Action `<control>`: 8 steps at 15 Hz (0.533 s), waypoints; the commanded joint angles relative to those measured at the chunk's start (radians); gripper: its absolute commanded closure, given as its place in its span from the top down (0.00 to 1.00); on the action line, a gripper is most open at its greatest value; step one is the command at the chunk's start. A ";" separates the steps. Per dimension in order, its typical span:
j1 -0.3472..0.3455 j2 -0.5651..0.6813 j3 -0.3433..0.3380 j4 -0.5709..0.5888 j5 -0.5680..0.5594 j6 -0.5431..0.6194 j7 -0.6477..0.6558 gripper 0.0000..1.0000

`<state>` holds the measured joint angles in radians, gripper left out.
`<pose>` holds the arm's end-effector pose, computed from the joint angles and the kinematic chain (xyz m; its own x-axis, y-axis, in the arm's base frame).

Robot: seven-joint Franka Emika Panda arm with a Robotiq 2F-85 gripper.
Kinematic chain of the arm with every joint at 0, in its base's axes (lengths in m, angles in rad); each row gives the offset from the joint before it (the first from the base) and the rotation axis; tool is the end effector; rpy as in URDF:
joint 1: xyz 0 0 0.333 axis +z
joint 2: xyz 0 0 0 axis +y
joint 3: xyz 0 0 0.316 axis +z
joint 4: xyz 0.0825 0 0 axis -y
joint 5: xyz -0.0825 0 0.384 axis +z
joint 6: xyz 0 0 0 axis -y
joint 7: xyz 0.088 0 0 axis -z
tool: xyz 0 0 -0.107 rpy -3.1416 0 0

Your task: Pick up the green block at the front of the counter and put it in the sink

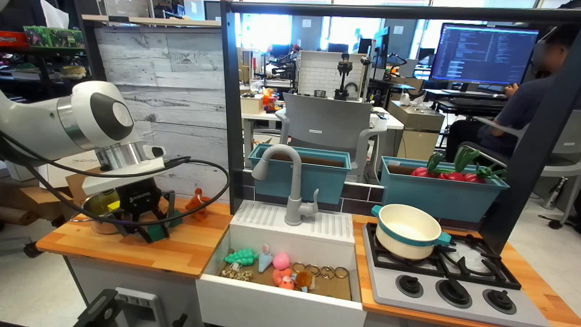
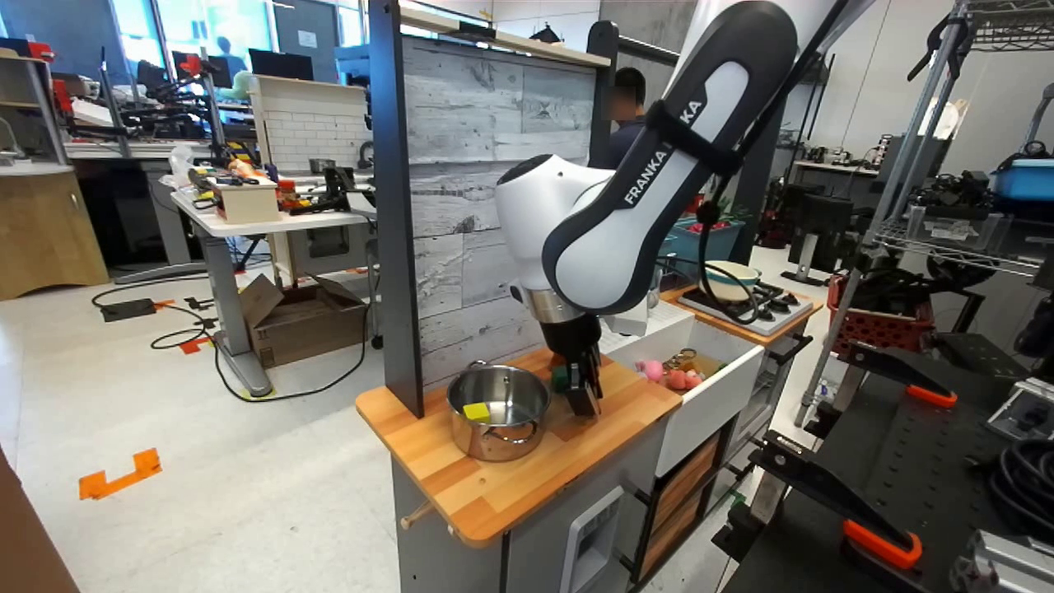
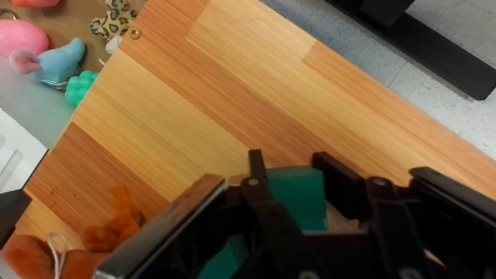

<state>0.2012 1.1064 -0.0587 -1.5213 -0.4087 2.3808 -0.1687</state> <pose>0.6344 0.0894 -0.0168 0.7606 0.5623 -0.3246 0.6350 -0.7483 0.1917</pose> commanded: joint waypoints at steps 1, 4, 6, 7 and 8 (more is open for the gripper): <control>-0.009 -0.013 -0.012 -0.011 -0.007 0.025 0.016 0.12; -0.040 -0.044 -0.031 -0.067 -0.003 0.087 0.029 0.12; -0.070 -0.052 -0.046 -0.083 0.008 0.115 0.038 0.12; -0.089 -0.052 -0.052 -0.085 0.016 0.124 0.036 0.12; -0.107 -0.052 -0.057 -0.085 0.020 0.129 0.034 0.12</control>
<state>0.1400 1.0900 -0.1065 -1.5599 -0.4049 2.4741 -0.1415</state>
